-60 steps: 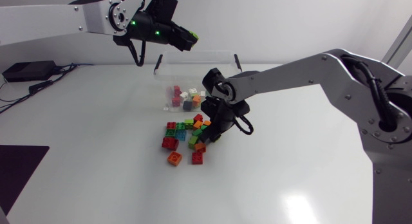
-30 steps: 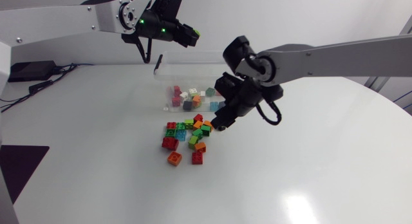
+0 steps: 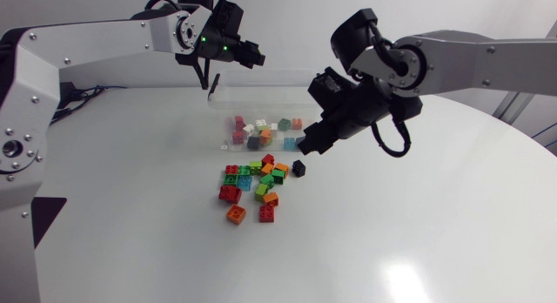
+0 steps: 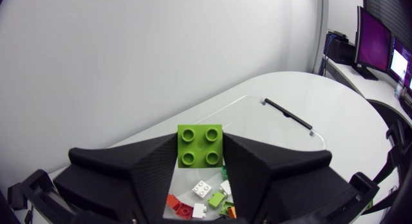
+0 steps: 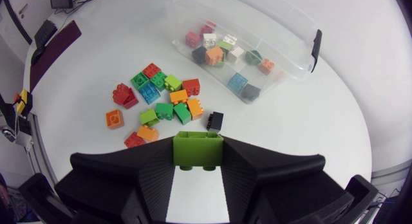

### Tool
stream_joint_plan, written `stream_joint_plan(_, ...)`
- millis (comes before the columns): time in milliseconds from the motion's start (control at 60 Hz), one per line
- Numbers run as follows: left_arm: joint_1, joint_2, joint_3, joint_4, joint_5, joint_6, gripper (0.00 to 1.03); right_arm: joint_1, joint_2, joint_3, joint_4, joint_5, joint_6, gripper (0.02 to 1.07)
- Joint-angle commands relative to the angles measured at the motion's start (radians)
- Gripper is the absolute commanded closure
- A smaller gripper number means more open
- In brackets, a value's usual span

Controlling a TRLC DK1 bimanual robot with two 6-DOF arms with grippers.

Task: Place the duplo bricks in the container

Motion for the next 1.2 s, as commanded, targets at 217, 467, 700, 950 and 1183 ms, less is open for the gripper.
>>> stream_joint_plan(217,0.018,-0.047,-0.058,0.005,-0.038,-0.004,0.05,-0.018,-0.042,0.040,0.020,-0.016,0.012,0.71)
stream_joint_plan(467,0.048,-0.206,-0.248,0.022,-0.041,0.035,0.05,-0.024,-0.042,0.098,0.054,-0.016,0.016,0.71)
stream_joint_plan(700,0.054,-0.347,-0.450,0.022,-0.041,0.138,0.05,-0.033,-0.013,0.169,0.092,-0.023,0.015,0.71)
stream_joint_plan(950,0.054,-0.479,-0.636,0.019,-0.035,0.224,0.05,-0.047,0.059,0.245,0.144,-0.036,0.013,0.71)
stream_joint_plan(1183,0.055,-0.536,-0.748,-0.007,-0.002,0.302,0.05,-0.052,0.156,0.334,0.180,-0.045,0.016,0.71)
